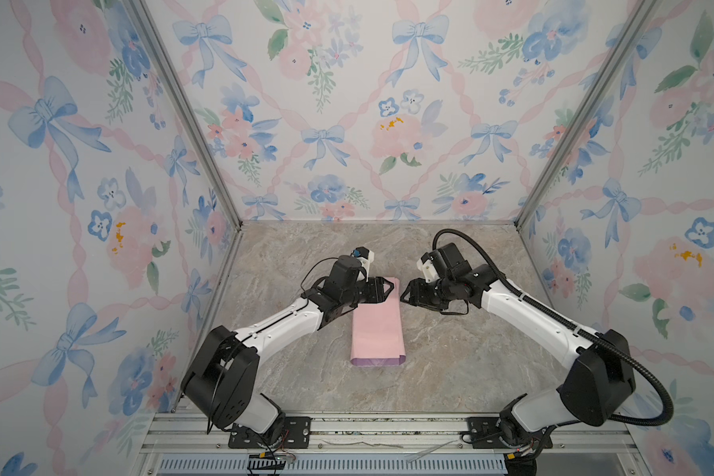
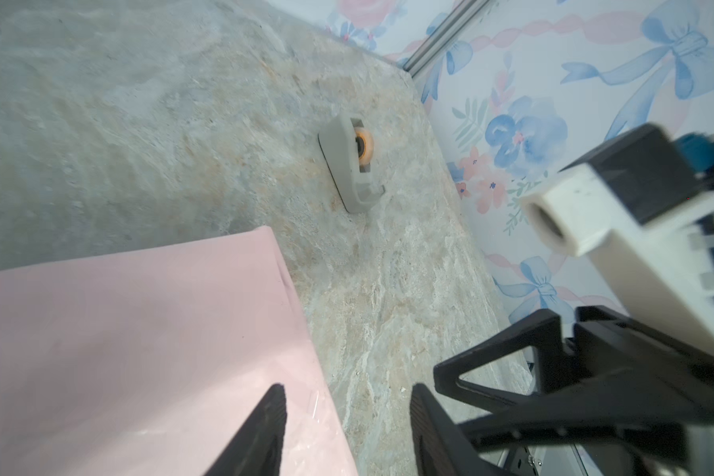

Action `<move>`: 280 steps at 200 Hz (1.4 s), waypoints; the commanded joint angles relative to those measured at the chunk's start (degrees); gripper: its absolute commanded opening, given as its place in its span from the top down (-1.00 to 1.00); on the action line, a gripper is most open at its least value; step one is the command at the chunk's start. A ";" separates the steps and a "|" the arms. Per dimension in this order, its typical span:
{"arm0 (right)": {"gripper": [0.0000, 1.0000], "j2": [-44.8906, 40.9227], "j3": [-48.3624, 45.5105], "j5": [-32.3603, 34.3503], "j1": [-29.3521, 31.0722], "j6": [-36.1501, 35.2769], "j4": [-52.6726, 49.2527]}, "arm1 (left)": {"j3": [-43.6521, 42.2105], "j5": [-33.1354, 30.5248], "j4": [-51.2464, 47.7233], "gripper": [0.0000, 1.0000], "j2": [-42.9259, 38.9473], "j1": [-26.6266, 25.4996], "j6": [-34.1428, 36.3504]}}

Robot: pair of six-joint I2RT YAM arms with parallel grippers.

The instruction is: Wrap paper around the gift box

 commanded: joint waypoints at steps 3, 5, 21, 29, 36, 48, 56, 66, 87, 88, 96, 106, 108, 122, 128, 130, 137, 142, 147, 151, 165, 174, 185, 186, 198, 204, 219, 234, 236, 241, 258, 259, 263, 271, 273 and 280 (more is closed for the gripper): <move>-0.17 3.78 -0.54 -1.66 0.86 -1.27 -1.61 | -5.54 -2.68 -8.40 -0.08 -5.00 3.52 -1.54; -0.17 3.96 -0.50 -1.75 0.91 -1.31 -1.57 | -6.16 -2.63 -8.44 -0.08 -5.45 3.76 -1.66; -0.17 6.99 0.69 -3.19 1.71 -1.54 -0.10 | -10.78 -2.91 -8.48 -0.09 -8.30 5.16 -2.91; -0.17 7.98 1.24 -4.16 2.01 -1.62 0.46 | -12.15 -2.84 -8.47 -0.09 -9.08 5.42 -3.16; -0.17 10.06 1.60 -4.77 2.18 -1.68 1.10 | -14.20 -2.79 -8.46 -0.10 -9.32 5.63 -3.27; -0.16 11.82 2.09 -5.47 2.46 -1.62 1.77 | -15.46 -2.66 -8.26 -0.10 -9.11 5.66 -3.58; -0.16 12.70 2.36 -6.08 2.46 -1.69 2.34 | -15.92 -2.33 -7.62 -0.09 -8.55 5.82 -3.66; -0.15 13.71 2.65 -6.56 2.47 -1.54 2.68 | -16.28 -1.71 -6.86 -0.07 -7.50 5.87 -3.95; -0.09 15.24 2.84 -7.02 2.47 -1.54 3.29 | -16.41 -0.74 -4.70 -0.01 -4.83 5.90 -4.13; -0.09 15.27 2.82 -7.02 2.47 -1.54 3.34 | -16.41 -0.75 -4.65 0.00 -4.67 5.91 -4.12; -0.04 15.70 2.96 -7.06 2.43 -1.50 3.63 | -16.32 -0.26 -3.54 0.03 -3.64 5.89 -4.11; 0.04 16.20 3.07 -6.98 2.23 -1.45 3.74 | -16.25 0.36 -2.18 0.08 -2.38 5.91 -4.06; 0.06 16.25 3.07 -6.94 2.23 -1.45 3.92 | -16.18 0.44 -1.92 0.09 -2.12 5.85 -4.14; 0.16 16.82 3.07 -6.70 1.82 -1.27 4.42 | -15.46 1.18 -0.33 0.14 -0.40 5.74 -4.15; 0.18 17.05 3.06 -6.67 1.56 -1.27 4.55 | -15.07 1.39 0.21 0.16 0.43 5.58 -4.02; 0.19 17.12 3.06 -6.62 1.45 -1.27 4.63 | -14.92 1.47 0.37 0.16 0.72 5.52 -3.95; 0.21 17.27 3.13 -6.35 0.93 -1.32 4.87 | -14.32 1.70 0.93 0.17 1.60 5.31 -3.80; 0.21 17.38 3.18 -6.32 0.70 -1.36 4.94 | -13.82 1.77 1.22 0.18 2.30 5.21 -3.72; 0.21 17.53 3.30 -6.27 0.27 -1.49 5.14 | -13.32 1.83 1.58 0.18 2.91 5.05 -3.56; 0.21 17.70 3.41 -6.31 -0.08 -1.60 5.15 | -13.13 1.84 1.96 0.18 3.53 4.91 -3.42; 0.21 18.15 4.30 -6.25 -1.23 -2.41 4.68 | -10.25 1.92 2.66 0.18 5.45 4.56 -3.02; 0.22 18.20 4.90 -6.04 -1.83 -3.12 4.16 | -8.93 1.85 3.01 0.18 6.55 4.38 -2.59; 0.18 17.94 5.59 -5.80 -2.55 -3.96 3.40 | -7.41 1.68 3.04 0.17 7.73 4.19 -2.10; 0.17 17.81 5.69 -5.79 -2.59 -4.11 3.31 | -7.26 1.69 2.99 0.16 7.76 4.22 -2.09; 0.00 16.88 6.52 -5.09 -3.44 -5.80 1.55 | -5.79 1.76 3.03 0.13 8.12 4.16 -1.82; -0.07 15.99 6.67 -4.42 -3.83 -6.66 0.64 | -5.38 1.63 3.03 0.11 7.94 4.11 -1.76; -0.13 12.94 6.44 -3.19 -4.67 -8.68 -1.00 | -5.46 1.06 2.95 0.05 5.83 4.07 -1.33; -0.19 8.70 4.78 -1.66 -4.68 -10.88 -1.74 | -7.14 0.38 2.99 0.02 2.41 4.06 -0.88; -0.19 8.57 4.42 -1.48 -4.57 -11.19 -1.71 | -7.46 0.31 3.00 0.02 1.87 4.07 -0.86; -0.20 5.88 3.24 -0.92 -4.25 -11.74 -1.44 | -8.33 0.17 3.03 0.02 0.52 3.94 -0.49; -0.20 0.07 -2.19 1.62 -2.40 -12.56 0.52 | -11.86 0.11 3.13 0.01 -4.18 3.82 0.97; -0.21 -0.09 -2.55 1.78 -2.34 -12.54 0.64 | -12.03 0.11 3.08 0.01 -4.48 3.81 1.07; -0.20 -1.45 -3.96 2.19 -1.78 -12.48 1.22 | -13.20 0.12 3.20 0.01 -5.61 3.68 1.32; -0.21 -3.66 -6.72 3.05 -0.73 -12.31 2.39 | -16.02 0.10 3.57 0.00 -7.66 3.55 1.89; -0.21 -4.14 -7.40 3.32 -0.48 -12.23 2.70 | -16.72 0.11 3.63 0.00 -8.12 3.48 2.10; -0.21 -5.67 -9.44 4.61 0.46 -12.05 3.40 | -18.69 0.17 4.09 -0.01 -9.67 3.30 2.35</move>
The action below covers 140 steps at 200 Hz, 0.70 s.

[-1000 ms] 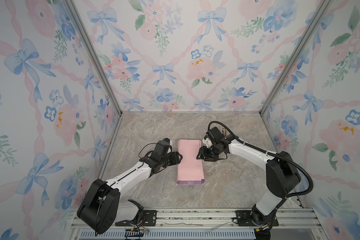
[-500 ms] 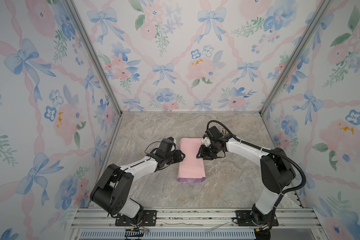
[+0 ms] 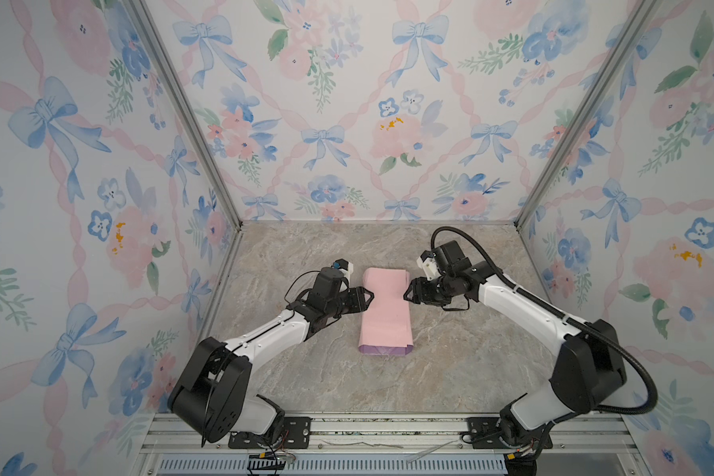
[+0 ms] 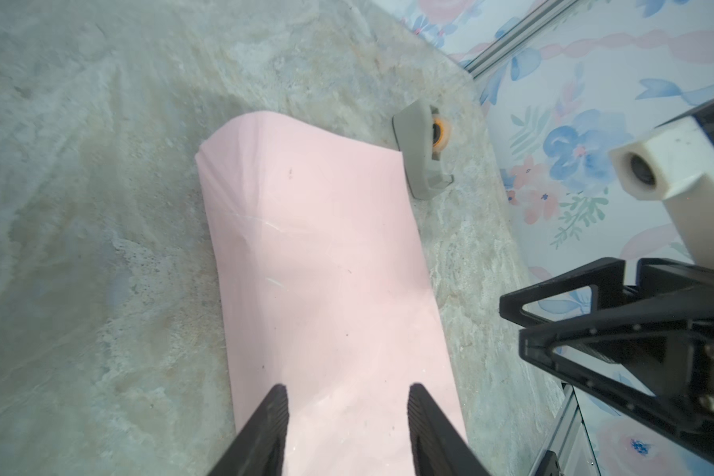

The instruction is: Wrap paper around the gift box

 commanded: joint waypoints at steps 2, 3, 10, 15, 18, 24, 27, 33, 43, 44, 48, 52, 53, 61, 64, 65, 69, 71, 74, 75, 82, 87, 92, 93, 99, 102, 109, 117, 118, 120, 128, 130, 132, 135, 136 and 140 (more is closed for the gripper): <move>-0.21 -4.87 -7.06 4.98 3.29 -1.71 1.21 | -6.68 -0.13 0.64 0.00 -4.89 -0.80 3.11; -0.21 -5.05 -7.43 5.15 3.47 -1.65 1.35 | -6.97 -0.14 0.77 0.00 -5.10 -0.81 3.17; -0.21 -6.12 -9.29 5.99 4.60 -1.60 2.23 | -8.78 -0.01 1.32 0.00 -6.28 -0.98 3.40; -0.21 -6.71 -10.24 6.45 5.43 -1.47 2.87 | -9.99 -0.02 1.55 0.00 -6.99 -1.14 3.54; -0.21 -6.98 -10.89 6.65 5.95 -1.42 3.26 | -10.64 -0.04 1.81 -0.01 -7.30 -1.19 3.57; -0.22 -7.32 -11.89 7.32 6.98 -1.54 4.07 | -12.05 0.15 2.66 -0.01 -7.81 -1.26 3.81; -0.22 -7.33 -12.33 7.58 7.50 -1.58 4.37 | -12.76 0.26 3.25 -0.01 -7.93 -1.39 3.91; -0.22 -7.35 -12.96 7.90 8.30 -1.58 4.93 | -13.88 0.69 4.41 -0.01 -8.12 -1.45 3.98; -0.22 -7.02 -13.78 8.03 9.46 -1.69 6.06 | -14.62 1.70 5.34 0.00 -7.81 -1.51 4.02; -0.22 -6.96 -13.82 8.03 9.54 -1.73 6.15 | -14.67 1.79 5.36 0.00 -7.84 -1.51 4.06; -0.22 -6.71 -14.06 8.09 9.84 -1.83 6.46 | -14.67 2.07 5.43 0.00 -7.51 -1.67 4.17; -0.22 -6.39 -14.27 8.12 10.10 -1.81 6.85 | -14.64 2.40 5.47 0.00 -7.24 -1.77 4.27; -0.22 -6.34 -14.33 8.12 10.17 -1.79 6.94 | -14.64 2.44 5.47 0.00 -7.20 -1.86 4.28; -0.22 -5.67 -14.65 8.11 10.36 -1.77 7.64 | -14.40 2.92 5.51 0.00 -6.71 -2.16 4.57; -0.23 -5.47 -14.80 8.25 10.45 -1.81 7.83 | -14.39 3.00 5.62 0.00 -6.43 -2.27 4.69; -0.23 -5.39 -14.82 8.23 10.43 -1.83 7.91 | -14.38 3.01 5.63 0.00 -6.36 -2.33 4.71; -0.23 -5.05 -14.91 8.28 10.47 -1.84 8.18 | -14.33 2.98 5.72 0.00 -6.08 -2.64 4.82; -0.23 -4.88 -14.96 8.36 10.56 -1.83 8.35 | -14.26 2.85 5.73 0.00 -5.92 -2.65 4.92; -0.23 -4.63 -15.00 8.46 10.60 -1.92 8.54 | -14.26 2.68 5.81 0.00 -5.74 -2.93 4.98; -0.23 -4.58 -14.96 8.46 10.59 -1.89 8.62 | -14.28 2.58 5.82 0.00 -5.66 -2.97 5.03; -0.23 -4.08 -15.13 8.59 10.75 -2.03 9.23 | -14.33 2.38 6.00 0.00 -5.16 -3.18 5.07; -0.23 -3.77 -15.18 8.88 10.76 -2.07 9.54 | -14.30 2.32 6.04 0.00 -4.74 -3.34 5.15; -0.22 -3.46 -15.16 8.98 10.75 -2.25 9.84 | -14.34 2.19 6.09 0.00 -4.38 -3.44 5.11; -0.23 -3.38 -15.17 9.03 10.76 -2.23 9.93 | -14.32 2.08 6.09 0.00 -4.32 -3.53 5.13; -0.23 -3.01 -15.18 9.12 10.81 -2.29 10.22 | -14.38 1.57 6.04 0.01 -4.00 -3.61 5.16; -0.23 -2.88 -15.18 9.17 10.80 -2.29 10.35 | -14.39 1.41 6.06 0.01 -3.81 -3.66 5.16; -0.23 -2.56 -15.27 9.48 10.85 -2.41 10.74 | -14.50 1.06 6.09 0.01 -3.39 -3.77 5.31; -0.22 -2.27 -15.41 9.84 10.82 -2.48 11.13 | -14.72 0.18 6.07 0.01 -2.92 -3.80 5.43; -0.22 -2.21 -15.43 9.90 10.83 -2.47 11.15 | -14.77 0.06 6.08 0.02 -2.89 -3.80 5.43; -0.22 -2.17 -15.51 9.97 10.84 -2.47 11.20 | -14.81 -0.14 6.08 0.02 -2.86 -3.80 5.43; -0.22 -1.85 -15.73 10.54 10.79 -2.68 11.40 | -15.11 -0.70 6.04 0.03 -2.52 -3.80 5.49; -0.22 -1.81 -15.74 10.64 10.88 -2.65 11.44 | -15.18 -0.79 6.08 0.03 -2.44 -3.80 5.51; -0.22 -1.69 -15.85 10.68 10.92 -2.69 11.49 | -15.30 -0.88 6.08 0.03 -2.33 -3.84 5.58; -0.22 -1.59 -15.89 10.75 10.89 -2.73 11.63 | -15.36 -1.01 6.09 0.03 -2.25 -3.80 5.60; -0.22 -1.56 -16.02 10.71 10.91 -2.78 11.66 | -15.40 -1.11 6.09 0.03 -2.20 -3.80 5.60; -0.21 -1.41 -16.25 10.88 10.87 -2.82 11.78 | -15.50 -1.38 6.09 0.03 -2.09 -3.87 5.60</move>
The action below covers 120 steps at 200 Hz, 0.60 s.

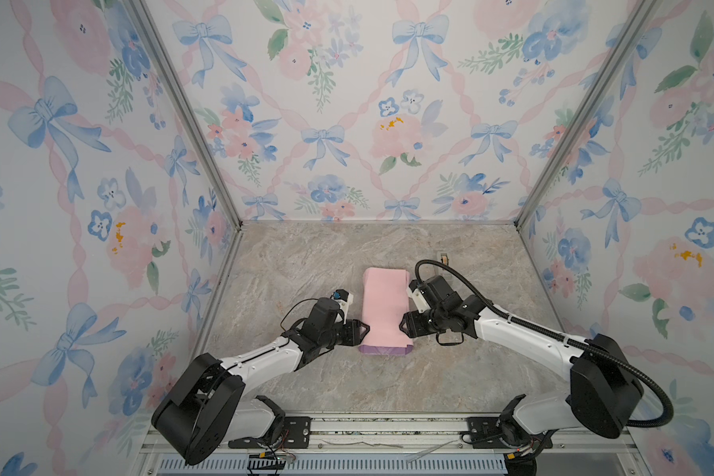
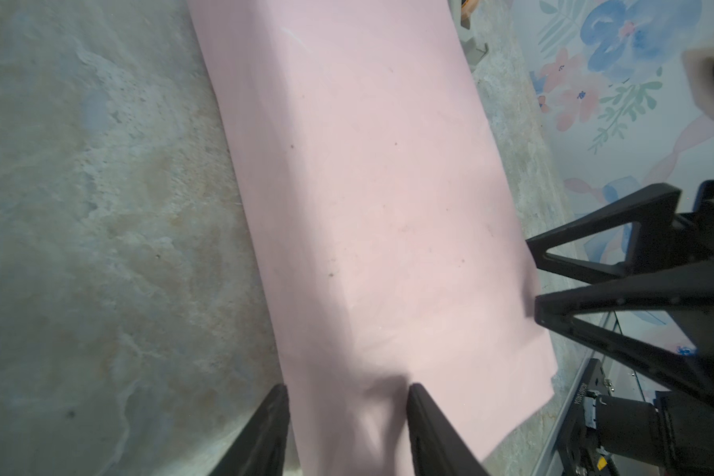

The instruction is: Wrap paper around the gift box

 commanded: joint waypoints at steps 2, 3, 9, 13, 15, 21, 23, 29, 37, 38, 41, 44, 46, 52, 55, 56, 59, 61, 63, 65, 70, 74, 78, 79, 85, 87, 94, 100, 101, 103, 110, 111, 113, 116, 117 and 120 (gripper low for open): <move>-0.22 1.25 -1.56 2.18 0.69 -1.07 1.85 | -1.00 -2.19 0.89 0.04 1.04 -0.25 1.78; -0.22 1.30 -1.58 2.18 0.69 -1.07 1.90 | -1.04 -2.27 0.89 0.04 1.05 -0.26 1.79; -0.21 1.43 -1.96 2.45 0.80 -1.08 2.31 | -1.26 -2.55 0.92 0.04 1.21 -0.28 1.80; -0.21 1.50 -2.26 2.67 0.86 -1.08 2.62 | -1.38 -2.67 0.93 0.04 1.39 -0.35 1.87; -0.21 1.52 -2.51 2.75 0.86 -1.07 2.82 | -1.41 -2.75 0.96 0.04 1.45 -0.35 1.88; -0.20 1.61 -2.95 2.95 0.94 -1.09 3.22 | -1.42 -3.06 0.96 0.04 1.64 -0.39 2.06; -0.21 1.68 -3.14 3.02 0.92 -1.08 3.32 | -1.42 -3.16 0.93 0.04 1.73 -0.42 2.13; -0.20 1.70 -3.50 3.42 0.99 -1.04 3.68 | -1.43 -3.47 0.97 0.04 1.98 -0.51 2.31; -0.20 1.77 -4.16 4.03 1.28 -1.02 4.15 | -1.43 -3.63 0.91 0.04 2.22 -0.52 2.61; -0.20 1.78 -4.20 4.12 1.29 -1.00 4.23 | -1.38 -3.69 0.90 0.04 2.26 -0.57 2.64; -0.20 1.79 -4.46 4.34 1.37 -0.93 4.35 | -1.32 -3.81 0.94 0.04 2.38 -0.60 2.75; -0.20 1.79 -4.61 4.72 1.45 -0.82 4.54 | -1.29 -4.01 0.97 0.04 2.49 -0.70 2.84; -0.20 1.79 -4.81 4.89 1.49 -0.77 4.63 | -1.30 -4.17 0.97 0.04 2.52 -0.70 2.83; -0.20 1.77 -5.22 5.43 1.66 -0.65 5.14 | -1.28 -4.50 0.97 0.05 2.63 -0.78 2.93; -0.19 1.78 -5.46 5.81 1.77 -0.57 5.37 | -1.33 -4.60 0.92 0.05 2.73 -0.80 2.97; -0.20 1.78 -5.55 5.93 1.80 -0.56 5.46 | -1.33 -4.61 0.95 0.05 2.78 -0.88 3.00; -0.20 1.79 -5.80 6.29 1.90 -0.45 5.68 | -1.33 -4.82 0.93 0.05 2.86 -0.87 3.09; -0.20 1.79 -5.94 6.42 1.95 -0.39 5.86 | -1.20 -4.92 0.98 0.05 2.90 -0.89 3.16; -0.20 1.79 -6.07 6.65 1.95 -0.27 6.00 | -1.19 -5.01 0.98 0.06 2.97 -0.92 3.19; -0.19 1.86 -6.16 6.82 2.03 -0.21 6.23 | -1.17 -5.10 0.93 0.06 3.06 -0.95 3.20; -0.19 1.88 -6.55 7.26 2.12 -0.03 6.71 | -1.21 -5.44 1.03 0.06 3.25 -1.04 3.29; -0.19 1.94 -6.85 7.58 2.30 0.06 7.11 | -1.21 -5.62 1.10 0.06 3.34 -1.13 3.34; -0.19 2.05 -6.99 7.91 2.34 0.22 7.48 | -1.16 -5.68 1.21 0.07 3.51 -1.20 3.40; -0.19 2.05 -7.11 7.99 2.39 0.23 7.57 | -1.16 -5.77 1.22 0.07 3.56 -1.21 3.43; -0.19 2.21 -7.29 8.46 2.65 0.34 8.08 | -1.16 -5.95 1.31 0.07 3.69 -1.36 3.53; -0.19 2.22 -7.44 8.64 2.74 0.40 8.27 | -1.12 -6.06 1.26 0.08 3.81 -1.46 3.51; -0.18 2.32 -7.65 9.65 3.09 0.50 8.84 | -1.06 -6.43 1.32 0.08 4.03 -1.49 3.64; -0.18 2.47 -7.72 10.35 3.40 0.46 9.26 | -1.07 -6.81 1.53 0.09 4.24 -1.66 3.71; -0.18 2.48 -7.74 10.40 3.49 0.48 9.34 | -1.07 -6.86 1.52 0.09 4.23 -1.66 3.72; -0.18 2.49 -7.77 10.77 3.63 0.52 9.50 | -1.07 -6.97 1.50 0.09 4.27 -1.71 3.73; -0.17 2.58 -7.93 11.65 4.03 0.56 10.10 | -1.05 -7.32 1.50 0.09 4.47 -1.86 3.78; -0.17 2.62 -8.01 11.80 4.03 0.53 10.20 | -1.02 -7.38 1.50 0.09 4.48 -1.85 3.75; -0.17 2.66 -8.03 12.11 4.13 0.54 10.38 | -0.93 -7.40 1.50 0.09 4.58 -1.84 3.80; -0.16 2.67 -8.17 12.39 4.35 0.59 10.64 | -0.93 -7.56 1.50 0.09 4.66 -1.92 3.86; -0.16 2.67 -8.18 12.56 4.36 0.59 10.69 | -0.96 -7.63 1.50 0.09 4.66 -1.92 3.89; -0.15 2.69 -8.27 13.07 4.49 0.66 10.96 | -0.98 -7.80 1.50 0.09 4.73 -2.00 3.91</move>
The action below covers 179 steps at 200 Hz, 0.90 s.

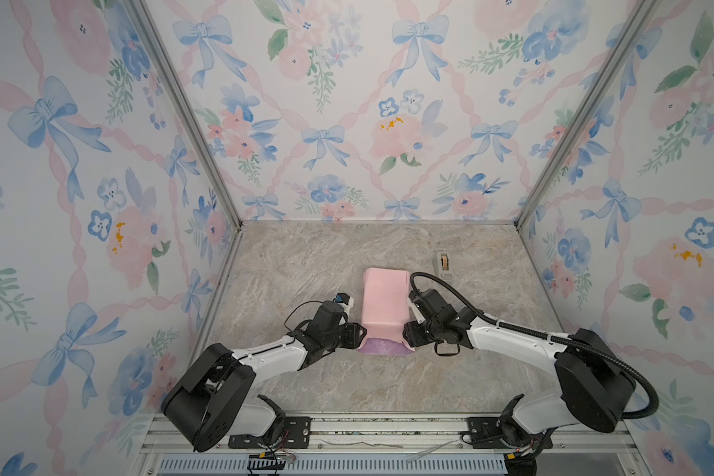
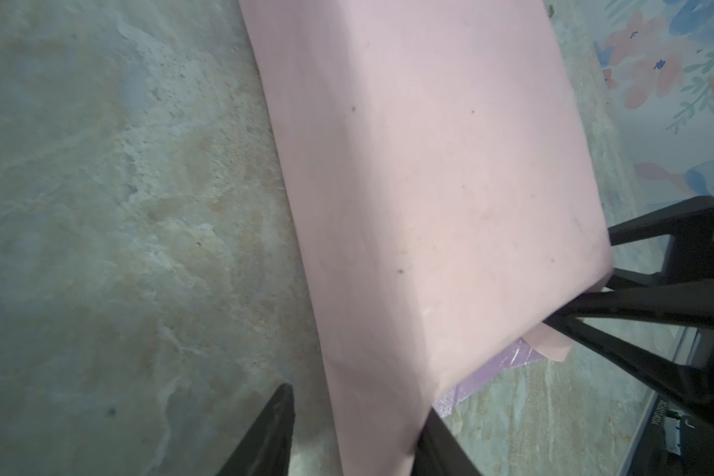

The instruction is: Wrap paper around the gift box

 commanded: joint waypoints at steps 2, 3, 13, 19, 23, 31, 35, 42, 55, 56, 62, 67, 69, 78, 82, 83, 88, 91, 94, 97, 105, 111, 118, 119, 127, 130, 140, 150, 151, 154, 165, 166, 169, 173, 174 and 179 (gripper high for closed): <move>-0.15 0.66 -1.19 4.95 1.72 0.66 3.51 | -0.50 -2.35 0.76 0.10 0.86 -0.48 1.50; -0.15 0.70 -1.26 5.06 1.80 0.66 3.64 | -0.50 -2.43 0.76 0.10 0.88 -0.53 1.50; -0.12 0.83 -1.63 6.47 2.29 1.08 4.48 | -0.50 -2.86 0.76 0.11 1.06 -0.82 1.59; -0.11 0.92 -1.83 7.25 2.56 1.33 4.89 | -0.56 -3.18 0.76 0.11 0.99 -0.92 1.67; -0.09 1.00 -1.95 7.73 2.85 1.47 5.18 | -0.66 -3.38 0.76 0.12 0.91 -1.05 1.58; -0.07 1.25 -2.29 8.64 3.26 1.77 5.63 | -0.83 -3.59 0.76 0.13 0.82 -1.22 1.44; -0.05 1.41 -2.44 9.09 3.48 1.88 5.90 | -0.91 -3.76 0.76 0.13 0.72 -1.27 1.35; -0.02 1.66 -2.72 9.80 3.88 2.19 6.35 | -1.01 -3.92 0.76 0.14 0.49 -1.45 1.23; 0.05 2.13 -3.19 11.31 4.55 2.98 7.26 | -1.04 -4.11 0.76 0.15 0.35 -1.75 1.07; 0.06 2.14 -3.27 11.45 4.63 3.01 7.36 | -1.03 -4.10 0.76 0.15 0.37 -1.73 1.02; 0.09 2.28 -3.51 11.97 4.87 3.30 7.95 | -1.10 -4.17 0.75 0.15 0.21 -1.86 0.98; 0.12 2.40 -3.73 12.41 5.08 3.70 8.42 | -1.04 -4.26 0.76 0.15 0.20 -2.01 0.98; 0.13 2.46 -3.77 12.63 5.21 3.82 8.60 | -1.08 -4.26 0.76 0.15 0.20 -2.03 0.91; 0.18 2.61 -4.08 13.29 5.51 4.30 9.43 | -1.05 -4.45 0.76 0.16 0.35 -2.20 0.81; 0.20 2.66 -4.21 13.62 5.78 4.54 9.80 | -1.06 -4.65 0.76 0.16 0.38 -2.32 0.65; 0.20 2.67 -4.22 13.70 5.77 4.58 9.90 | -1.09 -4.68 0.76 0.17 0.38 -2.33 0.60; 0.24 2.76 -4.36 14.14 5.95 4.84 10.20 | -1.09 -4.95 0.76 0.18 0.45 -2.48 0.28; 0.26 2.77 -4.40 14.36 5.99 5.02 10.50 | -1.05 -5.26 0.76 0.18 0.47 -2.55 0.09; 0.28 2.84 -4.52 14.59 6.11 5.06 10.76 | -1.05 -5.52 0.76 0.19 0.57 -2.65 -0.17; 0.30 2.85 -4.51 14.73 6.16 5.17 10.95 | -1.08 -5.76 0.76 0.20 0.62 -2.80 -0.36; 0.35 2.94 -4.75 15.01 6.28 5.51 11.68 | -1.05 -6.16 0.76 0.22 0.82 -2.94 -0.92; 0.38 3.02 -4.89 15.23 6.37 5.75 12.03 | -0.99 -6.60 0.71 0.24 0.88 -3.08 -1.32; 0.40 3.11 -5.01 15.39 6.45 6.00 12.41 | -0.95 -7.18 0.76 0.27 1.13 -3.22 -1.76; 0.41 3.12 -5.01 15.42 6.45 6.01 12.48 | -0.95 -7.26 0.76 0.28 1.11 -3.26 -1.84; 0.43 3.29 -5.12 15.46 6.46 6.18 12.95 | -0.79 -7.77 0.76 0.31 1.23 -3.43 -2.33; 0.44 3.34 -5.18 15.52 6.46 6.26 13.11 | -0.79 -8.00 0.76 0.32 1.26 -3.47 -2.55; 0.45 3.47 -5.23 15.55 6.59 6.55 13.46 | -0.68 -8.61 0.76 0.35 1.48 -3.76 -2.95; 0.45 3.55 -5.25 15.46 6.71 6.71 13.85 | -0.52 -9.05 0.75 0.37 1.61 -3.89 -3.32; 0.45 3.55 -5.27 15.51 6.71 6.68 13.86 | -0.51 -9.12 0.75 0.37 1.61 -3.90 -3.37; 0.45 3.56 -5.28 15.47 6.79 6.72 13.91 | -0.40 -9.22 0.76 0.37 1.69 -3.96 -3.41; 0.45 3.47 -5.28 15.47 6.89 6.73 14.13 | -0.20 -9.60 0.76 0.37 1.98 -4.32 -3.67; 0.45 3.47 -5.28 15.42 6.89 6.73 14.13 | -0.18 -9.61 0.76 0.37 2.02 -4.34 -3.68; 0.45 3.47 -5.28 15.40 6.91 6.71 14.13 | -0.04 -9.75 0.76 0.36 2.10 -4.35 -3.76; 0.45 3.47 -5.22 15.36 6.90 6.68 14.18 | 0.06 -9.87 0.76 0.35 2.21 -4.50 -3.89; 0.45 3.47 -5.25 15.37 6.90 6.66 14.16 | 0.09 -9.92 0.76 0.34 2.22 -4.56 -3.92; 0.45 3.42 -5.28 15.33 6.90 6.59 14.14 | 0.26 -10.29 0.76 0.32 2.29 -4.76 -4.06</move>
